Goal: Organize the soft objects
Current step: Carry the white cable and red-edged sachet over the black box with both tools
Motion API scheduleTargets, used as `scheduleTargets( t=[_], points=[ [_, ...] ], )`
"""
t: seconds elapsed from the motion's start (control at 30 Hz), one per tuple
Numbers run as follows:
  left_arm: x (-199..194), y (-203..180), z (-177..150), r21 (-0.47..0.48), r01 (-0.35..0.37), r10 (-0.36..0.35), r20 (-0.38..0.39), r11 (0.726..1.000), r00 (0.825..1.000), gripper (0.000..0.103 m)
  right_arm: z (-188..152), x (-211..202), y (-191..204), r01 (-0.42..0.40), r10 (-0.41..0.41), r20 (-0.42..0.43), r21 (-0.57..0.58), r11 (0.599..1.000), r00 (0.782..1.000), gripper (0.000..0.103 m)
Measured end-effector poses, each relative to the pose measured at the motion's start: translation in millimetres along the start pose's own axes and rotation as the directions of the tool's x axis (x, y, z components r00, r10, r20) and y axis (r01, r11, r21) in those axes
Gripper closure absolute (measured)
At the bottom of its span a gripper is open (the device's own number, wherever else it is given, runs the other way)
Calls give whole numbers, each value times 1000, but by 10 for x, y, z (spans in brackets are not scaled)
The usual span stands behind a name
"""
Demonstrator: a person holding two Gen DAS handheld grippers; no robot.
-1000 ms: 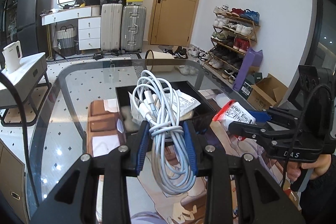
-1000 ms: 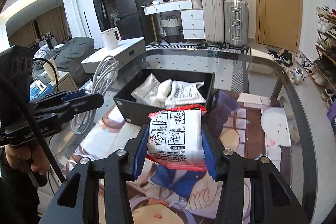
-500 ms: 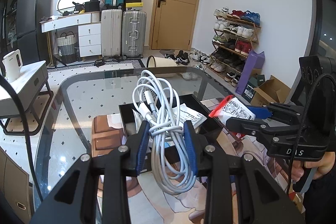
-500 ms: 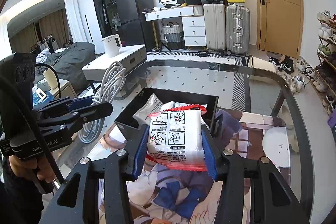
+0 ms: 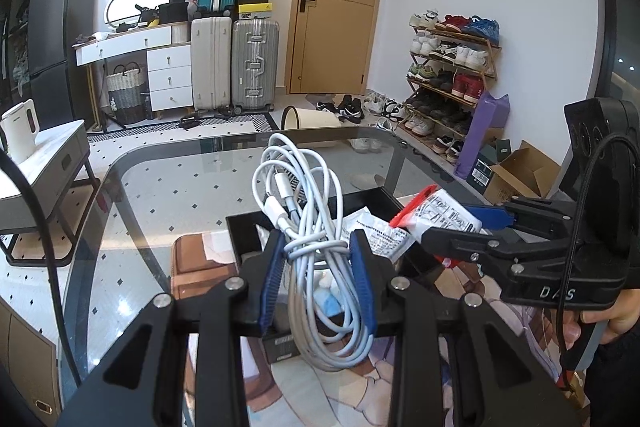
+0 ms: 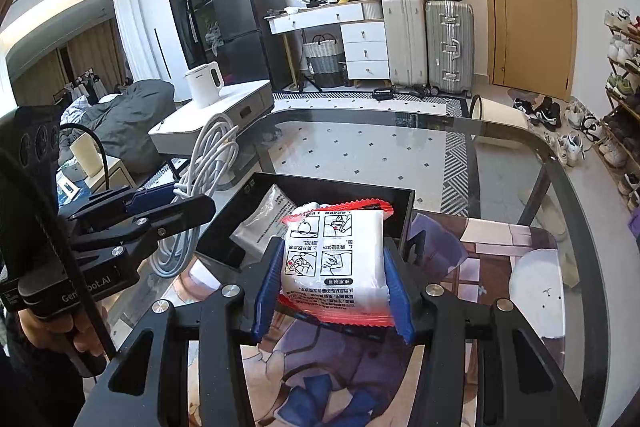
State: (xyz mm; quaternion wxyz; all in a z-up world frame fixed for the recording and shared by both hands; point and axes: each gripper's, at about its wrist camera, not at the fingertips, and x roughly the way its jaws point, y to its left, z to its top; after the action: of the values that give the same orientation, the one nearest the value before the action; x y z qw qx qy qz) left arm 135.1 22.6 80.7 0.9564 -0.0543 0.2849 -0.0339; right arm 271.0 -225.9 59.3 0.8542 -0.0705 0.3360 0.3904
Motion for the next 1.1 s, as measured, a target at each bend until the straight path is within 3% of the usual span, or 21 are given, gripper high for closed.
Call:
scheduleTargets(
  t=[1.1],
  points=[
    [653,-35,72,84,60,-52,-95,995,994,72,101,717,-113,1,-3,-72,-28,1000,997,55]
  ],
)
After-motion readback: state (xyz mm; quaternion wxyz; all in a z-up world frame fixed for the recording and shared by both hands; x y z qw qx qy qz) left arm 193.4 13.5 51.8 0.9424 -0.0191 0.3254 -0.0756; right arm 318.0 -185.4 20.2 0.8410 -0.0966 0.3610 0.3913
